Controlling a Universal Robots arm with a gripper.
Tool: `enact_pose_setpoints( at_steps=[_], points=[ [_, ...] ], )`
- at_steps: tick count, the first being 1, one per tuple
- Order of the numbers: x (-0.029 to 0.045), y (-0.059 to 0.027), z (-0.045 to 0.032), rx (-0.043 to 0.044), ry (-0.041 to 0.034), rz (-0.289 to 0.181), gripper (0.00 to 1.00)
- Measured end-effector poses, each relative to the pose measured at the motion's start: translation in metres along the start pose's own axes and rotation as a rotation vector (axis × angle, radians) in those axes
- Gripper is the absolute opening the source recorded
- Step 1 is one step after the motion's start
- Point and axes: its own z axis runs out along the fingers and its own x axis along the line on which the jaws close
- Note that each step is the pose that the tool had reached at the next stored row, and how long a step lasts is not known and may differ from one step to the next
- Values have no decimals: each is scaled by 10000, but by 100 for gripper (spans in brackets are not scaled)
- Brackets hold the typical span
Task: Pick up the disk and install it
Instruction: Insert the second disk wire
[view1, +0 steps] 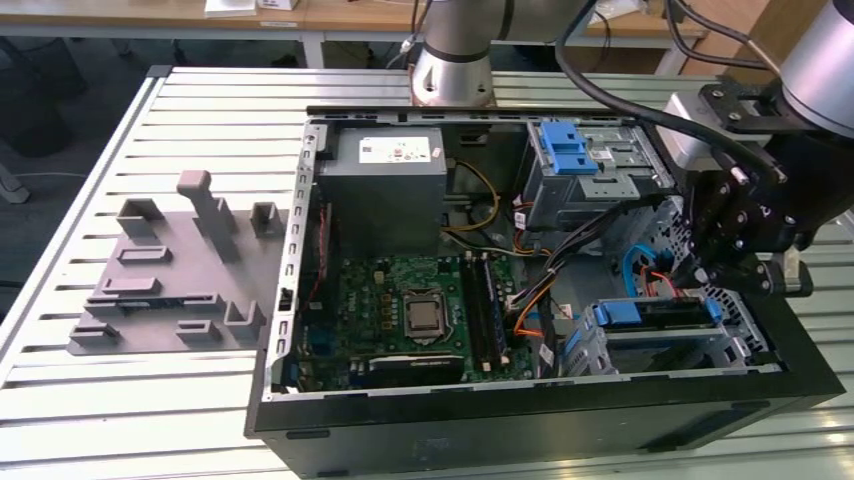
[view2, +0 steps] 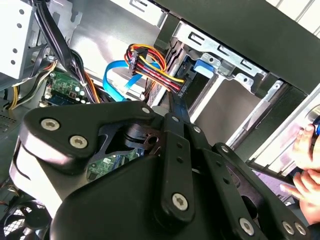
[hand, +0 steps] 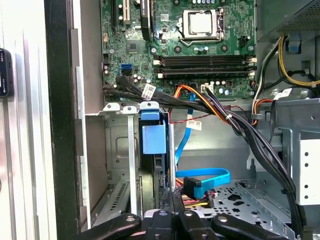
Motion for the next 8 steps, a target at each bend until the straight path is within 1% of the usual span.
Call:
enact_pose_setpoints(
  at_steps=[5, 8],
  points=[
    [-1, -1, -37, 0, 1, 0, 11],
    [-2, -3, -93, 0, 1, 0, 11]
  ],
)
